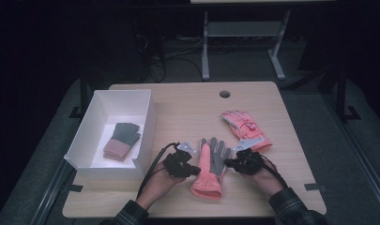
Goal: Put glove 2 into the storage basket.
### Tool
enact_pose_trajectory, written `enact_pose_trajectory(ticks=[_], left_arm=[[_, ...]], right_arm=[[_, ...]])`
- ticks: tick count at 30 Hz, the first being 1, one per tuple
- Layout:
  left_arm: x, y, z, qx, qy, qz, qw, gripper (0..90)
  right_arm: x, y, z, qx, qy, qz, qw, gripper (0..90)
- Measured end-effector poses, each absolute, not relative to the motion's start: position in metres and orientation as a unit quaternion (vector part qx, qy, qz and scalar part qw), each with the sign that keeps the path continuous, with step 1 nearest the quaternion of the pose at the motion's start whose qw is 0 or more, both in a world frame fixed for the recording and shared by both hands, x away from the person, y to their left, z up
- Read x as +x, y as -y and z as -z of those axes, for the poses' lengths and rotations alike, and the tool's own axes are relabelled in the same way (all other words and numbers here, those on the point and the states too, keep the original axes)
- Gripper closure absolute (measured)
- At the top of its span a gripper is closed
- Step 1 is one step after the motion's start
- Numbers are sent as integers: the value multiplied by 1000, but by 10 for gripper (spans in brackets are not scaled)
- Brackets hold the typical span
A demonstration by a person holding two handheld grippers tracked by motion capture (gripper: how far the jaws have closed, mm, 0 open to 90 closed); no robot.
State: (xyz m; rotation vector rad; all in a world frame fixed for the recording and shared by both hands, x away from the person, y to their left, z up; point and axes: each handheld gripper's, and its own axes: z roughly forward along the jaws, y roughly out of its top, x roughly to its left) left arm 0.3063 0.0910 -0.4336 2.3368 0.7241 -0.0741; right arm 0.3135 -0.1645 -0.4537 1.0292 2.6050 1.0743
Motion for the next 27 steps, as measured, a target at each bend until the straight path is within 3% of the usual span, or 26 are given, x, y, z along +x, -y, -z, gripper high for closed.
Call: enact_pose_trajectory(ticks=[16,24,27], left_arm=[[298,-55,442,908,-223,39,353,898],[295,-68,438,905,-223,30,360,893],[293,-80,438,906,-225,19,357,817]], right_arm=[[344,151,450,348,-865,-353,77,900],[343,158,443,349,-860,-363,78,900],[342,162,439,351,-857,-370,75,900]])
